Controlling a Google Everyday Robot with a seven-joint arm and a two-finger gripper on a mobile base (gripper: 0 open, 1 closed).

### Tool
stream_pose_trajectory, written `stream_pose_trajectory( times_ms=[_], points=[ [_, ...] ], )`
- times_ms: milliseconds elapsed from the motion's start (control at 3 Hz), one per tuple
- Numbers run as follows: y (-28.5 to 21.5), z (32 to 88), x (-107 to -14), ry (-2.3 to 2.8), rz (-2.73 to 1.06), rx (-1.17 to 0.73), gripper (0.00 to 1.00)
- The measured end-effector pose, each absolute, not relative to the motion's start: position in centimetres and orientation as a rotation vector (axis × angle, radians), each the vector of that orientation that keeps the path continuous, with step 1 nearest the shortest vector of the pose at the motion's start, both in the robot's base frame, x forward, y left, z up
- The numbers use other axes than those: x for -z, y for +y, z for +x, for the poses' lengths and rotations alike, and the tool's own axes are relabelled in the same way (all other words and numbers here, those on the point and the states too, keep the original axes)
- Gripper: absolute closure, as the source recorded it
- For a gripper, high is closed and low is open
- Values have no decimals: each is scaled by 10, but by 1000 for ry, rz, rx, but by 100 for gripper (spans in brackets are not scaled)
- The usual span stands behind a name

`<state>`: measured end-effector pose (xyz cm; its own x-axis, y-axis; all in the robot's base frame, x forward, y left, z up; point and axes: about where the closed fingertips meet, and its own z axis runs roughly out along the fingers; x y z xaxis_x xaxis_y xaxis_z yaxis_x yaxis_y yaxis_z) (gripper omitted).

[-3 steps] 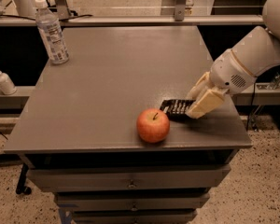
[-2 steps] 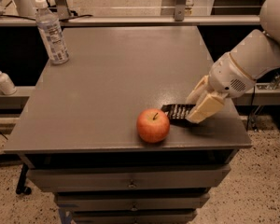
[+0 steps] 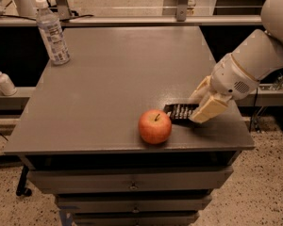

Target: Move rxbar chocolate near apple

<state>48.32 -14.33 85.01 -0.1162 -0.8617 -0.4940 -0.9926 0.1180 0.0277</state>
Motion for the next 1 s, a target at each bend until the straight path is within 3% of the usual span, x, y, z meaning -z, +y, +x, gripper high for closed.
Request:
stream_pose_trajectory(
  times_ms=[333, 667, 1000],
  points=[
    [-144, 482, -851, 2037, -1826, -500, 12],
    [-143, 481, -852, 2030, -1843, -500, 0],
    [-146, 481, -854, 2028, -1848, -492, 0]
  ],
)
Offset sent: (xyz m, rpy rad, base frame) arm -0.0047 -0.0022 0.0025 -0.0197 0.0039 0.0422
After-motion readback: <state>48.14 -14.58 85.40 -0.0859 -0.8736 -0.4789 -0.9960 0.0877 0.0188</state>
